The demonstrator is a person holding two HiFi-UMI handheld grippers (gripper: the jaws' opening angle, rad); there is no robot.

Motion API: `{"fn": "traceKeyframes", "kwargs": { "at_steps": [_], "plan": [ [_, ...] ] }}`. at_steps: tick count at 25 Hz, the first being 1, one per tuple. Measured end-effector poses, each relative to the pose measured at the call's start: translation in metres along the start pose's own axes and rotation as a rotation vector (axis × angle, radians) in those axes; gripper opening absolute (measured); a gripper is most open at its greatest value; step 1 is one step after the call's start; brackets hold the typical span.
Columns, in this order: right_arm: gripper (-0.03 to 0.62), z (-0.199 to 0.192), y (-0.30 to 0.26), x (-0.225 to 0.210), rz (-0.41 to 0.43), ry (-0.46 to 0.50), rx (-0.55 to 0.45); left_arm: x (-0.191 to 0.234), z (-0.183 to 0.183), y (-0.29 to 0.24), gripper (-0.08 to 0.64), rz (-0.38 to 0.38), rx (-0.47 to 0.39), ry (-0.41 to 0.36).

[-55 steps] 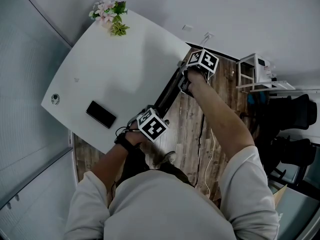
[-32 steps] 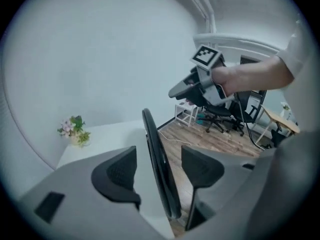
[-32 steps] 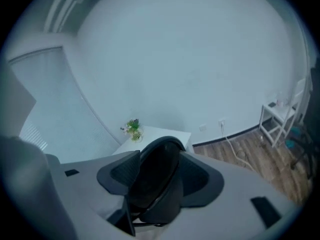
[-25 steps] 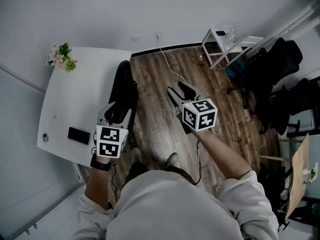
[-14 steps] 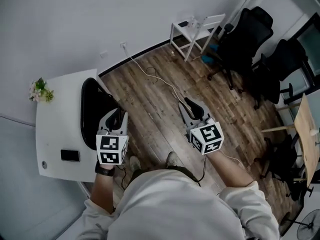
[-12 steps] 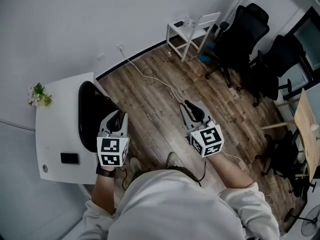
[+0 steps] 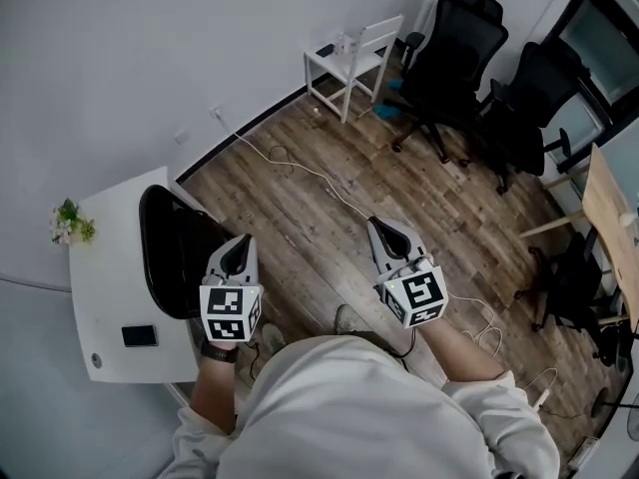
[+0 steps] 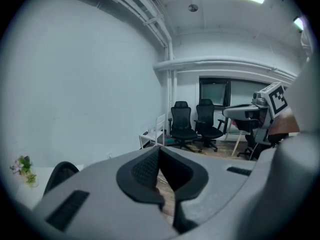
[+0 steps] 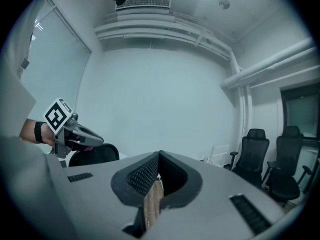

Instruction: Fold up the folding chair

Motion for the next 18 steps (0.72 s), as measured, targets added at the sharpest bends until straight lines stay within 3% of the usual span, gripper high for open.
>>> {"fn": "traceKeyframes", "kwargs": {
  "at_steps": [18],
  "plan": [
    [0.015, -0.002, -0.001, -0.008, -0.025, -0.015, -0.01, 0.004, 0.006, -0.008, 0.008, -0.004, -0.007, -0.021]
  ]
}}
Point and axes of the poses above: the fingertips, and each gripper's own axes: y backward along the fingers, x to its left, z out of its top, the point moved 2 cm from there along y, backward along the fingers, and after that the axes turned 13 degrees about z, right-handed, at the moved point
